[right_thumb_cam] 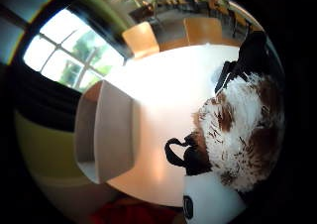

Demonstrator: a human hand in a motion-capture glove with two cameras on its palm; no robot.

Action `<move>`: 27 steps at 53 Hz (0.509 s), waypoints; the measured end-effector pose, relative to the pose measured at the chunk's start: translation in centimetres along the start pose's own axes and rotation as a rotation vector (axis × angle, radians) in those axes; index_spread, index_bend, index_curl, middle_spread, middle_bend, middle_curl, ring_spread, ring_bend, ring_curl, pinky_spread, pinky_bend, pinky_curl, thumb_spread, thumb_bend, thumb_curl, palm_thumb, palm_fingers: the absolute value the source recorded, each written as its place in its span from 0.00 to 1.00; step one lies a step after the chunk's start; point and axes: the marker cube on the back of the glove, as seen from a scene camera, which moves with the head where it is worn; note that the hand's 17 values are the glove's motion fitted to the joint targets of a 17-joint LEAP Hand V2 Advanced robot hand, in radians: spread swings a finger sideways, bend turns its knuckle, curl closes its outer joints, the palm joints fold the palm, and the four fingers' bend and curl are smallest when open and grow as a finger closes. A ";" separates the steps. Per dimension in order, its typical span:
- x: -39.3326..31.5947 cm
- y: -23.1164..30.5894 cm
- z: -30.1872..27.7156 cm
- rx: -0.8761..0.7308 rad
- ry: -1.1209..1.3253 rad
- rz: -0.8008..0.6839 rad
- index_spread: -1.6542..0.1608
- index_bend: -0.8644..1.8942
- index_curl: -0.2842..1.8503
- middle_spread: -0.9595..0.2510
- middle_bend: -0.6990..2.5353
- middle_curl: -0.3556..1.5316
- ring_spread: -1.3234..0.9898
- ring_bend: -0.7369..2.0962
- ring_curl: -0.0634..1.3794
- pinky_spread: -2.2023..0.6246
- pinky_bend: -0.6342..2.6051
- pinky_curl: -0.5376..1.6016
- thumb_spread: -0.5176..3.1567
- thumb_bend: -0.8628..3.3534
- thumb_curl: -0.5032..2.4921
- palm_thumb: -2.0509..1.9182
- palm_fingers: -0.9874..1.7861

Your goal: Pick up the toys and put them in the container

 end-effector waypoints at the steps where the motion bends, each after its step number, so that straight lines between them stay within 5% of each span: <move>1: -0.6 -0.2 -0.3 0.003 0.001 -0.007 0.63 0.43 0.52 0.43 0.42 0.52 0.39 0.65 0.39 0.61 0.48 0.43 0.27 0.21 0.47 0.67 0.77; 27: -19.9 -2.7 -7.4 0.045 -0.141 -0.217 0.60 0.39 0.58 0.42 0.41 0.54 0.39 0.65 0.39 0.60 0.48 0.43 0.27 0.20 0.51 0.67 0.77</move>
